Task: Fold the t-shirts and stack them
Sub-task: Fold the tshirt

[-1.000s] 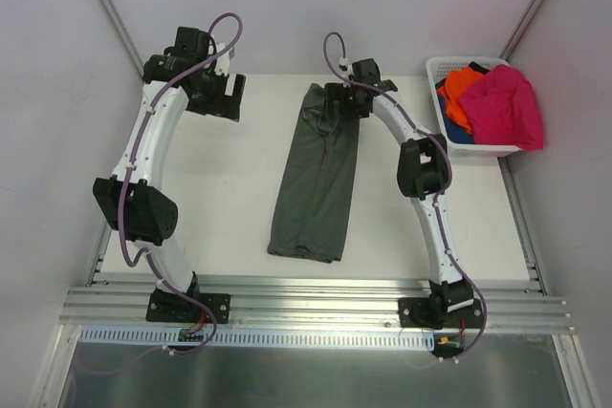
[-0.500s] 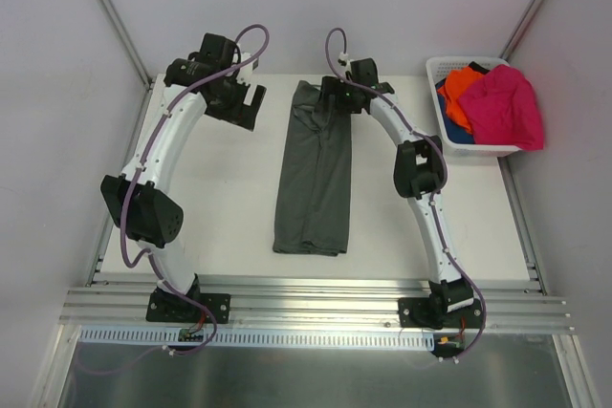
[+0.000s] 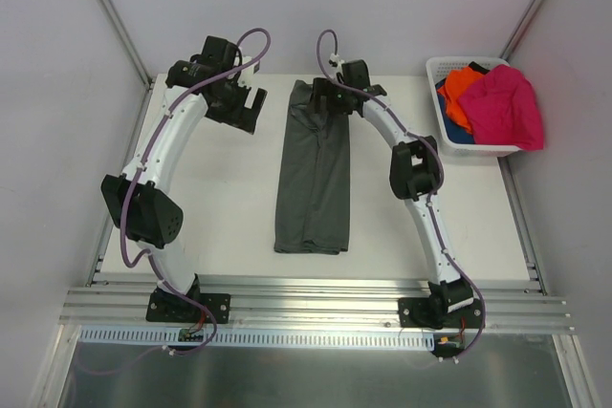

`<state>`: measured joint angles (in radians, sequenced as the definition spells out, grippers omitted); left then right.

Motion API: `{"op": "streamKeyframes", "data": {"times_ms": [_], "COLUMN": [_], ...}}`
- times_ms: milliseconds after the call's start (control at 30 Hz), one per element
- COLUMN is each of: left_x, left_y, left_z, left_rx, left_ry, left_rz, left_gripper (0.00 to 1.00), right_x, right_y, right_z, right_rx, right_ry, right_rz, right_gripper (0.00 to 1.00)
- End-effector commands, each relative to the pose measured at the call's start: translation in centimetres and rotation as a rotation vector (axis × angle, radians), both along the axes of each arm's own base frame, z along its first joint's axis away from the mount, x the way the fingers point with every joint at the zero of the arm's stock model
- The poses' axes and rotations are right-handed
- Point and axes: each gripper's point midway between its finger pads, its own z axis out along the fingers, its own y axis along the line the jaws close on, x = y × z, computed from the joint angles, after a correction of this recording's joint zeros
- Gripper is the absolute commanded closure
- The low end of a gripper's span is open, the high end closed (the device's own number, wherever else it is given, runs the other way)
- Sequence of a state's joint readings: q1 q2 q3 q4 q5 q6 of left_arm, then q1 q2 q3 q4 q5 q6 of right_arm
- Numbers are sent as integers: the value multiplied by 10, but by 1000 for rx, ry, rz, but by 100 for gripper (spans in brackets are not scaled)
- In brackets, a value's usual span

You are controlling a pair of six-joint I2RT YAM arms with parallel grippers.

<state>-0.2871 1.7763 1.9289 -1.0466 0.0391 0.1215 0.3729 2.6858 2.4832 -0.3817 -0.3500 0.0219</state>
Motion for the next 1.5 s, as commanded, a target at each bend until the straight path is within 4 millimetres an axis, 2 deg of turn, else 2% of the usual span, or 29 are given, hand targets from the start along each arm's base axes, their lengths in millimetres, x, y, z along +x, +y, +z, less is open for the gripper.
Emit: {"op": "streamKeyframes", "data": {"times_ms": [0,33,167,267,433,567,767,967,1200,1300,1467], "left_x": [-13,-12,-11,-7,-7,-12,-15,-17,-23,-25,-27], "left_y": [1,0,-3,-2,-4,-4,2,9,14,17,17], "left_z": [22,25,34,43,43,46,42,45,41,39,38], "left_rx": [-25,-34,-76,-96,-112,-118,-91,-60,-35,-24,-26], "left_ry": [-40,-46,-61,-86,-81,-86,-82,-101,-94,-90,-86], "left_rz": [5,7,13,17,22,19,29,32,33,36,39], "left_gripper": [10,10,10,10,10,10,10,10,10,10,10], "right_x": [-7,-10,-20,-29,-31,-33,-37,-33,-27,-28,-46], "right_y": [-4,-7,-12,-7,5,18,36,42,46,50,69], "right_z": [78,97,120,123,122,113,88,65,51,47,42], "right_rx": [28,16,-16,-24,-19,-19,-3,5,20,24,43], "right_ry": [-88,-129,-171,-162,-168,-161,-119,-88,-80,-74,-32], "right_rz": [11,26,48,70,91,103,126,117,104,111,141], "right_gripper": [1,0,1,1,0,0,0,0,0,0,0]}}
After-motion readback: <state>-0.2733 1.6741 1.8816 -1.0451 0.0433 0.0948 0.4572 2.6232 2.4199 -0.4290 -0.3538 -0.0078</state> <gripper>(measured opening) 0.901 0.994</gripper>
